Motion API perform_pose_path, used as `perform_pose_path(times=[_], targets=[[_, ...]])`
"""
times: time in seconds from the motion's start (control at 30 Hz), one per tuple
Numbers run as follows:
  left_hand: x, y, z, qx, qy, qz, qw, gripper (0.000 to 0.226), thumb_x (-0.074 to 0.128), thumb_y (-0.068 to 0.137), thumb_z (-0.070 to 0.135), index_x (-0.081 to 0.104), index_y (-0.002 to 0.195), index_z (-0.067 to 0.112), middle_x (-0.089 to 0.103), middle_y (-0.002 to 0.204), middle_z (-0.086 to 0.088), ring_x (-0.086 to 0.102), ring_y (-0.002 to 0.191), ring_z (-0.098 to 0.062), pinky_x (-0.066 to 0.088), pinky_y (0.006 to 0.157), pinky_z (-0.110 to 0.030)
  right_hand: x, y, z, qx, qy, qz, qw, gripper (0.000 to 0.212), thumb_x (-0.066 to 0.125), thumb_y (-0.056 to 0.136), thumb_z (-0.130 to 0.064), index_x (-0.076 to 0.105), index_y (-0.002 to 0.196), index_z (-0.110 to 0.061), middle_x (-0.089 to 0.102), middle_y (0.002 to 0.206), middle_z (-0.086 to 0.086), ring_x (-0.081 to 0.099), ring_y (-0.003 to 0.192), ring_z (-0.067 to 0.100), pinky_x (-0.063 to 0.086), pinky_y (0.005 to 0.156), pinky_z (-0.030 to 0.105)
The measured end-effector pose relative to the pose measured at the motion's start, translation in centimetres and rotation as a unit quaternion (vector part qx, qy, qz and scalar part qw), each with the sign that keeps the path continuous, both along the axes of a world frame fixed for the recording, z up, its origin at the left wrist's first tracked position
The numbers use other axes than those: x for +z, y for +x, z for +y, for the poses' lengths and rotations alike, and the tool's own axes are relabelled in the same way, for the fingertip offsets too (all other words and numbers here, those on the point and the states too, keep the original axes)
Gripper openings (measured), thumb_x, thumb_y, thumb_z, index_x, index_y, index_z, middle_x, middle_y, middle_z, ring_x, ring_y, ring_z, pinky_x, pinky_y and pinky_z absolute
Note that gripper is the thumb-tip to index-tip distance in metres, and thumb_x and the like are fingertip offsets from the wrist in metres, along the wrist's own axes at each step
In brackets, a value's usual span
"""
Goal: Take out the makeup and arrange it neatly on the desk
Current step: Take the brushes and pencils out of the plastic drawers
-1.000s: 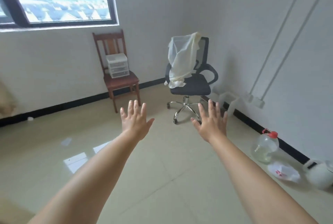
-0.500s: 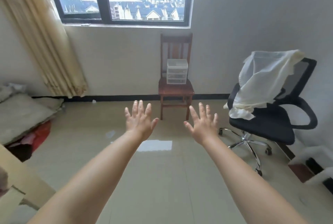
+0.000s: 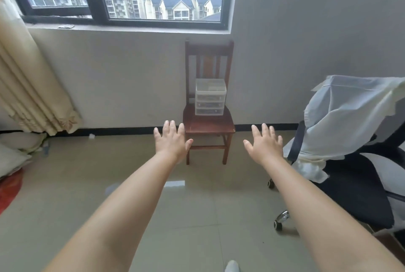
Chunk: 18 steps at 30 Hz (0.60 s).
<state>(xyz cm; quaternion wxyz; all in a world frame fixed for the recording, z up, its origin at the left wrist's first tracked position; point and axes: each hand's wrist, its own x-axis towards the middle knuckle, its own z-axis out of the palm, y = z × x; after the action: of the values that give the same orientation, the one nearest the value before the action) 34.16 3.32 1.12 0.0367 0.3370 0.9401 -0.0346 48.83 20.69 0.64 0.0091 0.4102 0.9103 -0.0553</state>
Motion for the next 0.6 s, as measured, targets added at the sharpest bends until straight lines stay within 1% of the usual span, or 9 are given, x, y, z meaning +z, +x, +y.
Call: perform_pose_path(times=[0.13, 0.27, 0.47, 0.6], targets=[[-2.7, -5.5, 7.9, 0.013, -0.007, -0.012, 1.0, 0.06, 0.022, 0.098, 0.044, 0.006, 0.148, 0.015, 0.003, 0.156, -0.011, -0.004, 0.145, -0.025, 0.004, 0.115, -0.049, -2.6, -6.1, 8.4, 0.011, -0.007, -0.022, 1.0, 0.057, 0.03, 0.096, -0.042, 0.013, 0.146, -0.02, 0.004, 0.156, 0.009, 0.001, 0.144, 0.027, 0.008, 0.115, 0.048], [-5.7, -10.3, 15.1, 0.032, -0.035, -0.041, 0.998, 0.06, 0.023, 0.098, 0.044, 0.007, 0.148, 0.014, 0.005, 0.156, -0.011, -0.003, 0.145, -0.025, 0.003, 0.116, -0.048, -6.1, -11.5, 15.1, 0.034, -0.046, -0.064, 0.996, 0.058, 0.031, 0.096, -0.041, 0.013, 0.146, -0.018, 0.006, 0.155, 0.01, 0.001, 0.144, 0.028, 0.009, 0.115, 0.047], [-10.2, -15.7, 23.1, 0.045, -0.071, -0.11, 0.99, 0.06, 0.025, 0.098, 0.043, 0.009, 0.147, 0.013, 0.007, 0.156, -0.011, -0.002, 0.145, -0.025, 0.004, 0.115, -0.048, -11.3, -19.5, 21.0, 0.088, -0.116, -0.122, 0.982, 0.055, 0.032, 0.096, -0.04, 0.017, 0.145, -0.018, 0.009, 0.155, 0.009, 0.002, 0.144, 0.026, 0.009, 0.115, 0.047], [-13.5, -21.1, 27.3, 0.058, -0.086, -0.146, 0.984, 0.059, 0.025, 0.098, 0.042, 0.01, 0.147, 0.012, 0.008, 0.155, -0.011, -0.001, 0.145, -0.025, 0.006, 0.115, -0.048, -14.3, -25.3, 24.6, 0.106, -0.141, -0.138, 0.975, 0.055, 0.034, 0.096, -0.04, 0.02, 0.144, -0.017, 0.012, 0.154, 0.007, 0.004, 0.144, 0.026, 0.011, 0.114, 0.047]])
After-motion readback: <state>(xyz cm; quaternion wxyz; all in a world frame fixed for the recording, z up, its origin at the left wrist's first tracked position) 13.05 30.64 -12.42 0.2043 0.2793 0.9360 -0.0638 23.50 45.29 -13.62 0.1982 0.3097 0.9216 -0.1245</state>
